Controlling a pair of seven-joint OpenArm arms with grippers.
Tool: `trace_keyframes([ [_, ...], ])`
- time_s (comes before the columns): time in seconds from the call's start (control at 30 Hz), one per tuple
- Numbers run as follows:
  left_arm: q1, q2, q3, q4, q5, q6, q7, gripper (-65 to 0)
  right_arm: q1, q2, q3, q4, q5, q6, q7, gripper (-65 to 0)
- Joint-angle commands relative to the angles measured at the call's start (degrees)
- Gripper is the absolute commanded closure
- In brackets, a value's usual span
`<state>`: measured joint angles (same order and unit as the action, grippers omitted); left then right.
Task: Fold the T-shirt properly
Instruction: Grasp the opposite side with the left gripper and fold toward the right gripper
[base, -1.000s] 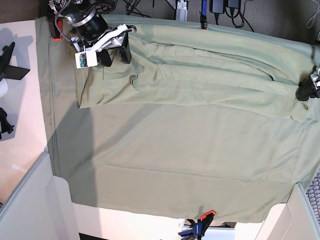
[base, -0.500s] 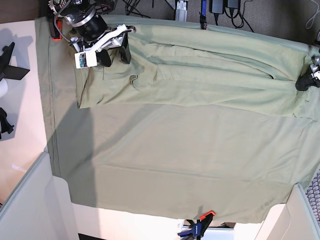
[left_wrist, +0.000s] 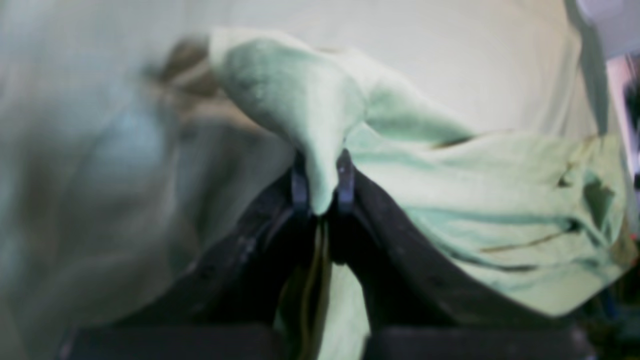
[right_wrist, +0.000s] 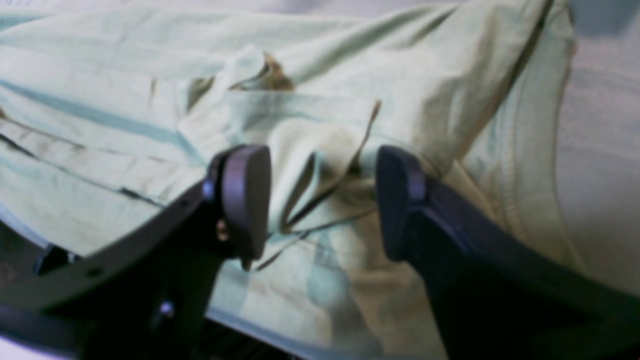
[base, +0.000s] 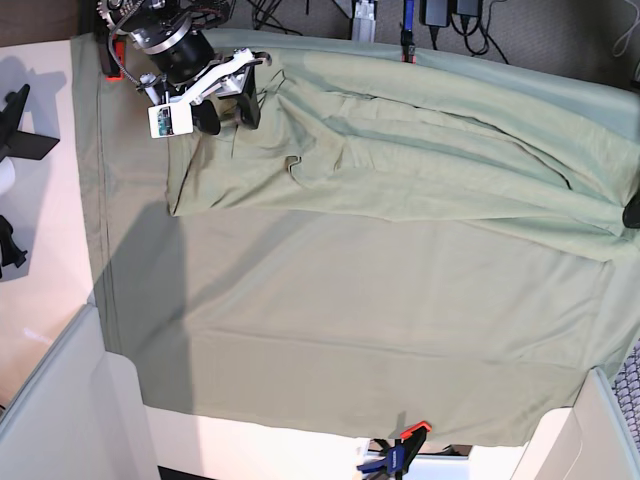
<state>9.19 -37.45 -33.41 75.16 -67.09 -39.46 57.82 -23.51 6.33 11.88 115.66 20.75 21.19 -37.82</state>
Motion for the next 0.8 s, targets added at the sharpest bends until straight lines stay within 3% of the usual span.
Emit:
trace_keyframes([
  [0.0,0.6,-1.4,-0.5,3.0,-0.9,-0.5,-0.9,0.0,0.2,0.2,0.3,1.0,0.7,0.0,1.3,-33.6],
  [0.13,3.3,0.5,-0.5,11.6,3.0,-0.5,-2.6,0.0,0.2,0.2,0.3,1.0,0.7,0.0,1.4,-33.6],
  [0.4,6.3,8.0,0.9,28.0,8.9,-0.5,-4.0,0.0,0.2,0.2,0.3,1.0,0.7,0.0,1.4,-33.6],
  [0.6,7.2,11.6,14.2,42.8,20.7,-0.5,-5.9,0.0,0.2,0.3,0.9,1.0,0.7,0.0,1.6,-33.6],
  [0.77,7.1,14.9,25.7,42.9,31.4,1.6,-8.4,0.0,0.2,0.3,2.3,1.0,0.7,0.0,1.6,-33.6],
])
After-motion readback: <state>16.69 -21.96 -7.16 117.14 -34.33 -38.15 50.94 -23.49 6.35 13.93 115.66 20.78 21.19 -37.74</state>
